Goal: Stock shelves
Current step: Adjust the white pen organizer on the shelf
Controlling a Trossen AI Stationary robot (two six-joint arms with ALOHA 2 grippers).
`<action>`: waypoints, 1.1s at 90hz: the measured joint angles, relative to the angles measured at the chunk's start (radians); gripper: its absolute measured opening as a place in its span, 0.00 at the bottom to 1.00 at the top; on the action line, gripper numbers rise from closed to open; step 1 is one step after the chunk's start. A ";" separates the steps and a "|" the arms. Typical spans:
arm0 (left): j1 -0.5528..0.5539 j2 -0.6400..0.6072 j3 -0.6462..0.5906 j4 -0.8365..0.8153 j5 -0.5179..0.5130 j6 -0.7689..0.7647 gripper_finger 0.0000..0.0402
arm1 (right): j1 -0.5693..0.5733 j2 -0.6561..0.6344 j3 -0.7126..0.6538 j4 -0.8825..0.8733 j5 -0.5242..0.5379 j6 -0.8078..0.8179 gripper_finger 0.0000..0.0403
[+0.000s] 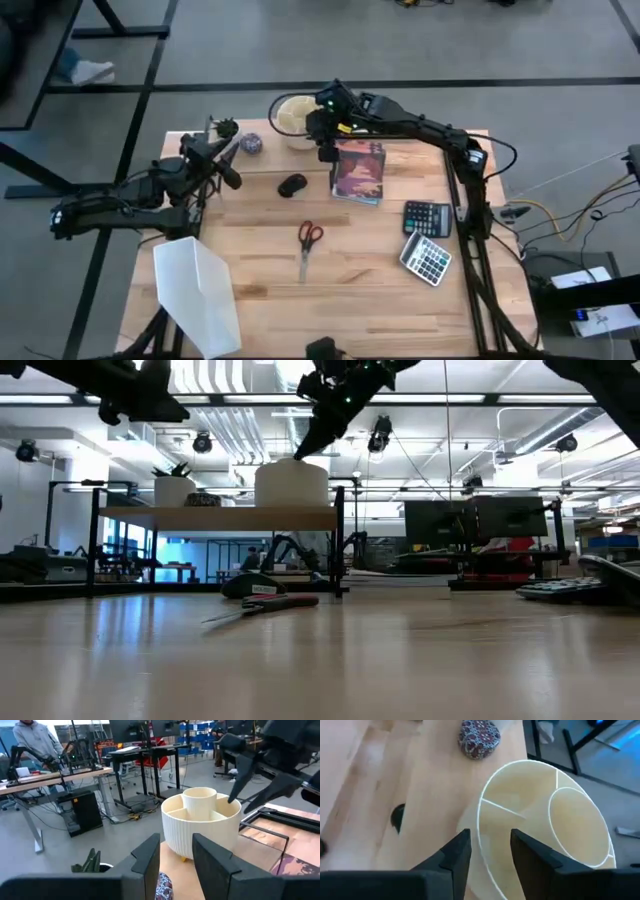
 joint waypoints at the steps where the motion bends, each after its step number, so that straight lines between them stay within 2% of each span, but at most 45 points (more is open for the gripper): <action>1: 0.000 0.000 0.000 0.000 0.000 0.000 0.24 | 0.000 0.002 0.000 0.001 0.000 0.000 0.30; 32: 0.000 0.000 -0.005 -0.005 0.000 -0.008 0.24 | 0.004 0.026 0.000 -0.008 -0.037 0.066 0.18; 62: 0.000 -0.001 -0.006 -0.008 0.000 -0.012 0.24 | 0.056 0.030 0.000 -0.009 -0.037 0.085 0.04; 99: 0.000 0.005 -0.006 -0.013 0.000 -0.017 0.24 | 0.066 0.030 0.000 0.036 -0.032 0.087 0.07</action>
